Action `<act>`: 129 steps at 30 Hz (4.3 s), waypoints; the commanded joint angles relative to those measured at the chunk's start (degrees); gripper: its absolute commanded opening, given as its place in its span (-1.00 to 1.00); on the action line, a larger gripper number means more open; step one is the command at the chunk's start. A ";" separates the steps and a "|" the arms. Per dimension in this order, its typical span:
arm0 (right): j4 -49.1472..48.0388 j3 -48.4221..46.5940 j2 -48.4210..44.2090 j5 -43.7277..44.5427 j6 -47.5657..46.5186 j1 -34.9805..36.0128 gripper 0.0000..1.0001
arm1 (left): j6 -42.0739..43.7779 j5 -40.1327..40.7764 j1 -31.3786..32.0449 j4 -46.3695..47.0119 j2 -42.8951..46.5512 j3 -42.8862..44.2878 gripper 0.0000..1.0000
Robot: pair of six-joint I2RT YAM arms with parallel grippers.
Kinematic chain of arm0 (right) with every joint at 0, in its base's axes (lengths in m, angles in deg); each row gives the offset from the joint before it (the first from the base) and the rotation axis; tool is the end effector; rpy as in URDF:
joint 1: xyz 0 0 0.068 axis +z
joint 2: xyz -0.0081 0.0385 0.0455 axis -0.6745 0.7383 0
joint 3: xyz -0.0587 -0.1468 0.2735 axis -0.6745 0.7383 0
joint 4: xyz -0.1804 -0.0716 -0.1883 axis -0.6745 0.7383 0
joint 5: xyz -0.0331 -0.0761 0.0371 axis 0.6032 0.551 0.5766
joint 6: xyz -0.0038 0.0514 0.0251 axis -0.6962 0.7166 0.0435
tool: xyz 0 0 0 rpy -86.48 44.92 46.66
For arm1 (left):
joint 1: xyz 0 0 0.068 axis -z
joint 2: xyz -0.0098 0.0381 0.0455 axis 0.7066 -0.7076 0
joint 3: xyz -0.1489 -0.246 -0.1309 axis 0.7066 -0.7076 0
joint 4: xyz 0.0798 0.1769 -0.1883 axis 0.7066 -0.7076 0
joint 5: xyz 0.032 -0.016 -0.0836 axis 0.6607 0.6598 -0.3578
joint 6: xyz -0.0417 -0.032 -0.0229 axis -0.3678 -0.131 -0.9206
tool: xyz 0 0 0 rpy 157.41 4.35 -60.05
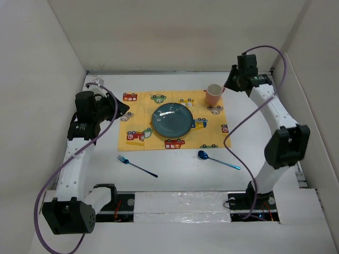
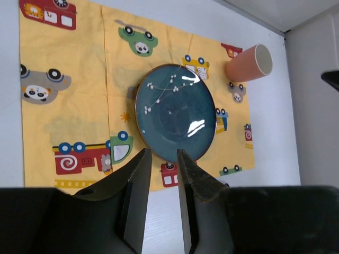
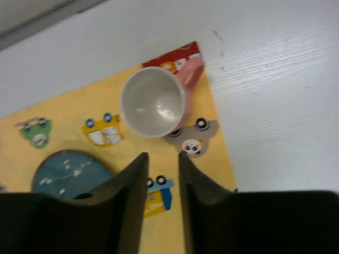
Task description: Set the dinner table for one person
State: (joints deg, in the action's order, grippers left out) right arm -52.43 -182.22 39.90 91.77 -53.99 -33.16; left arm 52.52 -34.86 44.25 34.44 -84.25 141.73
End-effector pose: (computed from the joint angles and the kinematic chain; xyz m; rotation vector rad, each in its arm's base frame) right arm 0.4275 0.0663 0.3791 0.3802 2.2452 0.2320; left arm 0.2230 -0.0146 0.3938 -0.1298 1.9285 -0.7052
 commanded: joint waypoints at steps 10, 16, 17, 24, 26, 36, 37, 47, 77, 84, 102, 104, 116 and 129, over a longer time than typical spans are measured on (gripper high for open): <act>-15.97 39.15 -31.48 -16.53 -6.56 37.81 -1.00 | 0.26 6.86 0.10 -4.58 2.18 5.97 -1.00; -19.48 34.42 -19.20 -9.39 -4.88 53.57 -0.18 | -4.48 5.20 0.10 -2.04 -0.02 15.29 -0.93; -20.71 31.45 -16.74 -10.00 -5.49 56.02 -0.09 | -7.45 3.89 0.10 0.92 0.07 15.47 -0.88; -16.86 12.37 8.99 -1.06 -10.15 64.66 0.07 | -10.74 1.33 0.10 3.33 2.44 15.21 -0.76; -15.45 7.02 12.71 0.27 -10.94 65.27 0.07 | -10.56 1.33 0.10 2.71 3.85 13.64 -0.76; -13.60 0.40 22.13 6.16 -12.53 65.27 0.06 | -7.66 4.14 2.29 1.04 4.12 17.05 -0.66; -13.08 -0.39 22.48 6.17 -12.62 65.27 0.05 | -7.40 4.14 2.29 0.78 3.85 18.36 -0.66; -12.63 -0.23 18.00 3.45 -13.58 62.83 -0.09 | -5.90 6.34 4.23 -0.72 4.99 17.50 -0.64; -12.63 3.63 14.67 -11.03 -18.06 59.12 0.03 | -4.93 11.08 4.23 -2.04 3.76 18.73 -0.39; -12.37 8.84 15.44 -15.89 -23.42 64.31 0.21 | -4.58 11.35 4.23 -1.77 2.71 20.74 -0.33; -15.27 1.36 25.82 -3.50 -21.06 69.23 0.13 | -4.67 10.73 4.23 -1.68 2.88 22.16 -0.31; -15.71 2.58 25.82 -2.02 -20.36 69.75 0.03 | -4.23 11.17 4.23 -2.03 3.06 22.33 -0.31; -22.39 11.82 21.08 14.08 -11.13 71.43 -1.00 | -2.39 18.28 4.23 -6.69 6.57 19.52 -0.30; -12.48 -2.40 15.18 14.16 -0.51 63.18 -1.00 | -2.65 28.30 6.25 -9.24 7.63 18.55 -0.27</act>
State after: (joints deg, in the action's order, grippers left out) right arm -67.14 -179.03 57.08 103.09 -59.25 33.53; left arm 49.74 -9.99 50.02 24.06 -77.70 160.73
